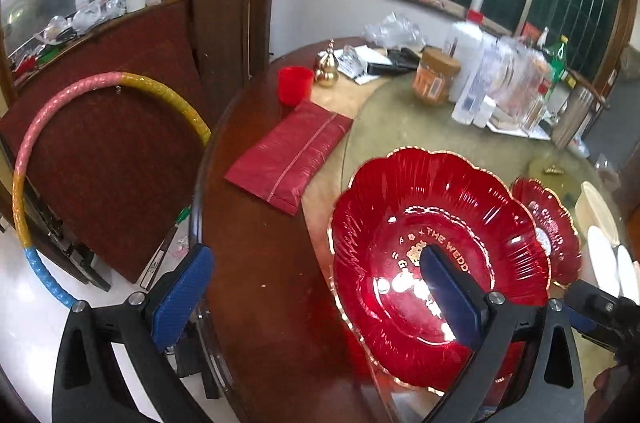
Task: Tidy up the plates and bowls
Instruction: 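Move both tools to the rim of the red 'THE WEDDING' plate, then close both tools on the wedding plate rim and lift it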
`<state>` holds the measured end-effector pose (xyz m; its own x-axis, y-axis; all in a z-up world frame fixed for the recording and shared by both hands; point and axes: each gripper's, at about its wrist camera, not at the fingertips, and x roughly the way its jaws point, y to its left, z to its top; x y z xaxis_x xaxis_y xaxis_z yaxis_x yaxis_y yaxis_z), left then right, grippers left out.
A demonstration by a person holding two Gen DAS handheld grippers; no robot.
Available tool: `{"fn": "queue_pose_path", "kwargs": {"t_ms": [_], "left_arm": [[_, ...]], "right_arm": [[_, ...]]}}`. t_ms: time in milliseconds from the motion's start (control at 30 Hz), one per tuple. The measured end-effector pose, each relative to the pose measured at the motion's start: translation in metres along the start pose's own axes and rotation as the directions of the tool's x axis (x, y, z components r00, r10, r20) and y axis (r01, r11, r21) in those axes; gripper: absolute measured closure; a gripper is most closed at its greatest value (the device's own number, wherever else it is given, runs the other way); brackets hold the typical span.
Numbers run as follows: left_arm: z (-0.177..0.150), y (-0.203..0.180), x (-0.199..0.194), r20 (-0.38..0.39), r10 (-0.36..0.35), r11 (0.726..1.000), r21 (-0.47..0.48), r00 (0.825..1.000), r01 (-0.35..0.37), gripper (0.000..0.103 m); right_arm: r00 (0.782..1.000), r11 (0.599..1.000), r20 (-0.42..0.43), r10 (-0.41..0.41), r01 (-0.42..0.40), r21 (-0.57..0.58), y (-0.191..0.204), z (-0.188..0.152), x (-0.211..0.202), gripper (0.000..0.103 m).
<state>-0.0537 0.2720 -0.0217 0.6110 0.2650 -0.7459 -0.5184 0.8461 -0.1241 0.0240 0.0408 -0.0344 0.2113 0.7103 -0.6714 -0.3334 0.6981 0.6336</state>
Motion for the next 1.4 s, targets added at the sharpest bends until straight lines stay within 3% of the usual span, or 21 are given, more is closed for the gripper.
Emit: {"fn": "queue_pose_path", "kwargs": {"t_ms": [100, 200, 233, 333, 367, 467, 533, 633, 1167, 1400], "left_arm": [[-0.001, -0.005, 0.002, 0.0, 0.004, 1.0, 0.017, 1.0, -0.004, 0.002], [-0.002, -0.009, 0.007, -0.004, 0.013, 0.999, 0.037, 1.0, -0.013, 0.01], [-0.002, -0.01, 0.01, -0.011, 0.019, 0.999, 0.043, 1.0, -0.019, 0.016], [-0.002, -0.013, 0.021, -0.055, 0.022, 0.999, 0.047, 0.998, -0.02, 0.049], [-0.002, -0.014, 0.026, -0.073, 0.021, 0.999, 0.042, 0.997, -0.018, 0.062], [-0.006, -0.012, 0.034, -0.102, 0.032, 0.999, 0.033, 0.994, -0.029, 0.086], [-0.008, -0.014, 0.033, -0.085, 0.042, 0.998, 0.045, 0.996, -0.038, 0.086], [-0.009, -0.017, 0.032, -0.067, 0.044, 0.998, 0.051, 0.997, -0.041, 0.088], [0.004, -0.019, -0.005, 0.072, 0.05, 0.997, 0.053, 0.996, -0.054, 0.091], [0.003, -0.02, -0.007, 0.077, 0.064, 0.996, 0.053, 0.995, -0.068, 0.091]], "right_arm": [[1.0, 1.0, -0.023, -0.011, 0.012, 0.029, -0.005, 0.002, 0.009, 0.028], [0.999, 0.999, -0.043, -0.021, 0.023, 0.048, -0.008, 0.004, 0.015, 0.042], [0.999, 0.998, -0.047, -0.027, 0.029, 0.051, -0.008, 0.005, 0.016, 0.051], [0.996, 0.996, -0.061, -0.061, 0.065, 0.056, -0.011, 0.007, 0.023, 0.071], [0.995, 0.995, -0.069, -0.071, 0.076, 0.064, -0.014, 0.008, 0.026, 0.074], [0.994, 0.994, -0.076, -0.077, 0.082, 0.066, -0.017, 0.007, 0.029, 0.08], [0.994, 0.995, -0.07, -0.08, 0.084, 0.051, -0.015, 0.007, 0.029, 0.087], [0.992, 0.993, -0.06, -0.11, 0.111, 0.024, -0.01, 0.007, 0.029, 0.089], [0.995, 0.994, 0.013, -0.102, 0.103, -0.042, 0.013, 0.007, 0.011, 0.09], [0.995, 0.994, 0.024, -0.096, 0.098, -0.058, 0.019, 0.006, 0.008, 0.09]]}}
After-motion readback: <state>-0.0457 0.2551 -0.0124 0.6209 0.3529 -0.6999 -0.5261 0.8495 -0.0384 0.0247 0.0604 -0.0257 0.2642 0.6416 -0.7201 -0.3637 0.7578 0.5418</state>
